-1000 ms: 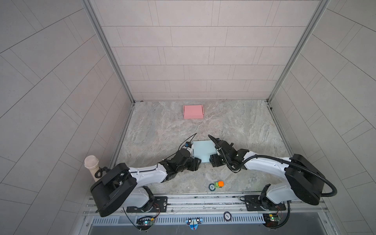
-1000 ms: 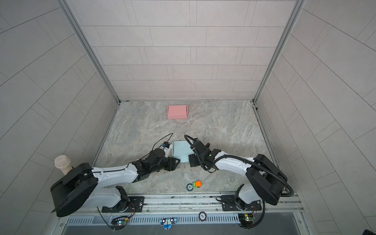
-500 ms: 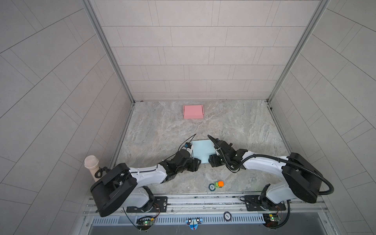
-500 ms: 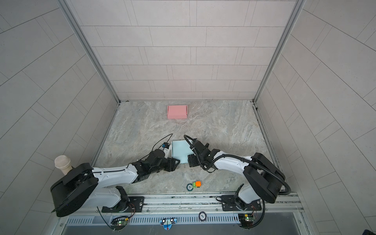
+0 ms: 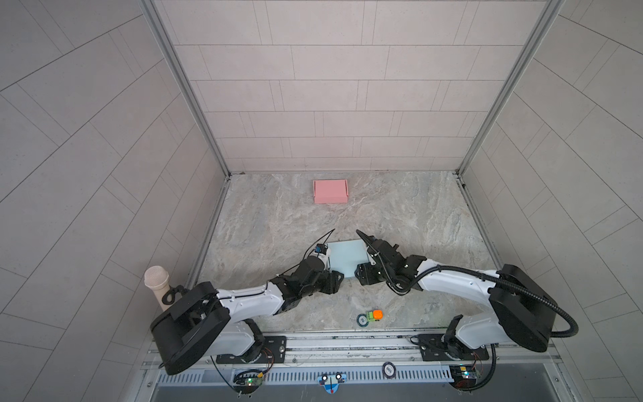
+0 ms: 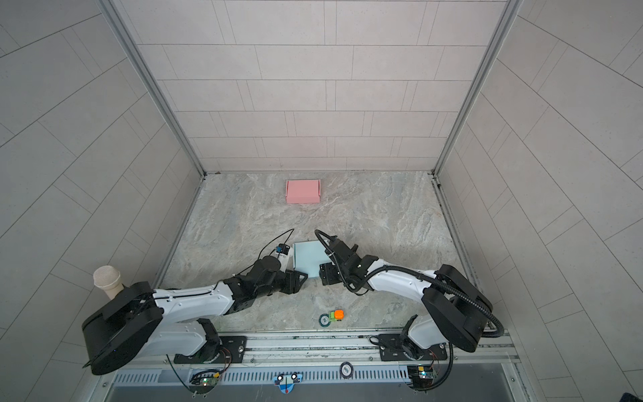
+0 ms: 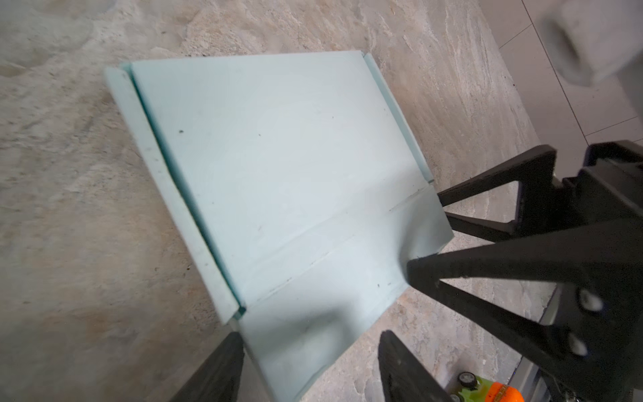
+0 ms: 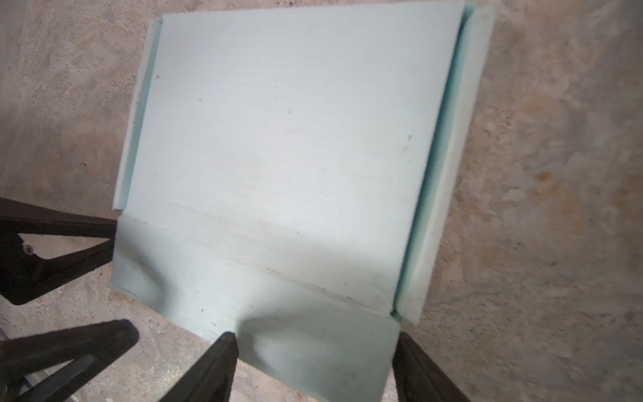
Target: Fold the paper box
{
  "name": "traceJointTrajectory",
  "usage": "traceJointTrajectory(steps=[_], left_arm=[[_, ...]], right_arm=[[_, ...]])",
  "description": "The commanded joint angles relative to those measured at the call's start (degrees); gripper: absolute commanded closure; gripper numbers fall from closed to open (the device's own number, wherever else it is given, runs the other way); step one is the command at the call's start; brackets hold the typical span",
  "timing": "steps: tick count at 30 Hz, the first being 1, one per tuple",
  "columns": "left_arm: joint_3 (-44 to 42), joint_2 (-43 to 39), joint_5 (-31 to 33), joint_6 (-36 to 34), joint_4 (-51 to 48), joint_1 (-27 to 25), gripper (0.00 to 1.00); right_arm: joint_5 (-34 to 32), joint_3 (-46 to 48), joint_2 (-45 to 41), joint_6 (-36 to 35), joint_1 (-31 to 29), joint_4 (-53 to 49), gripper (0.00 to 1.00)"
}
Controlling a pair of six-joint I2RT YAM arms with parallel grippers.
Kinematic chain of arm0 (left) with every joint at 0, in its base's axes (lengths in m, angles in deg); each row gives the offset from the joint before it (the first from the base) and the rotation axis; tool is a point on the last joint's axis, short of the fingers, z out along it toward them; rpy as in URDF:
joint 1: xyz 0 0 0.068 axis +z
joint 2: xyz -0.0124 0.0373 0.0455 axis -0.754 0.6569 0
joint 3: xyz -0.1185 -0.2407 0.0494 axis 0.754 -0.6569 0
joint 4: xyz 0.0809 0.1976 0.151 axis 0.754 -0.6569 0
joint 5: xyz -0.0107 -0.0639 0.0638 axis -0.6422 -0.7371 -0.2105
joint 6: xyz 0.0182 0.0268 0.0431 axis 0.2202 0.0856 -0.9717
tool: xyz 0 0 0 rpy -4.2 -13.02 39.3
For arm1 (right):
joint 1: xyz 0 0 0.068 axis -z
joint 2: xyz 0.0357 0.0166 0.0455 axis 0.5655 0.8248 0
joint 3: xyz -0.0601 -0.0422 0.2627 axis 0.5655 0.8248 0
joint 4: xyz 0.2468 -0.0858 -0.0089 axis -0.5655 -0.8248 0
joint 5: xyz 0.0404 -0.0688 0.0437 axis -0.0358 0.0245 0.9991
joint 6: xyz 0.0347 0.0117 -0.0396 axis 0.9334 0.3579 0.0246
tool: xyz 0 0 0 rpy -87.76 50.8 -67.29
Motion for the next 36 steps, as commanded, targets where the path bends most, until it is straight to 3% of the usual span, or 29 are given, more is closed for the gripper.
traceJointTrajectory(steps=[1,12,20,36], left_arm=[[-0.5,-1.0,0.3,0.3,0.2,-0.4,0.35],[-0.1,-0.3,0.8,0.2,-0.3,-0.7,0.35],[-0.1,1.9,0.2,0.3,0.8,-0.8,0.37],[0.6,1.9,2.6,-1.2,-1.5,-0.7,0.41]], right_arm=[[0.8,-1.4,-1.7,0.8,-0.6,-0.5,0.28],[-0.8,-1.4,0.5,0.7,-0.5,0.1,0.30],[-1.7,-1.3,2.7,0.9,-0.5,1.5,0.41],[-3.3,-0.7,3.9,0.6,0.0,2.2,0.42]])
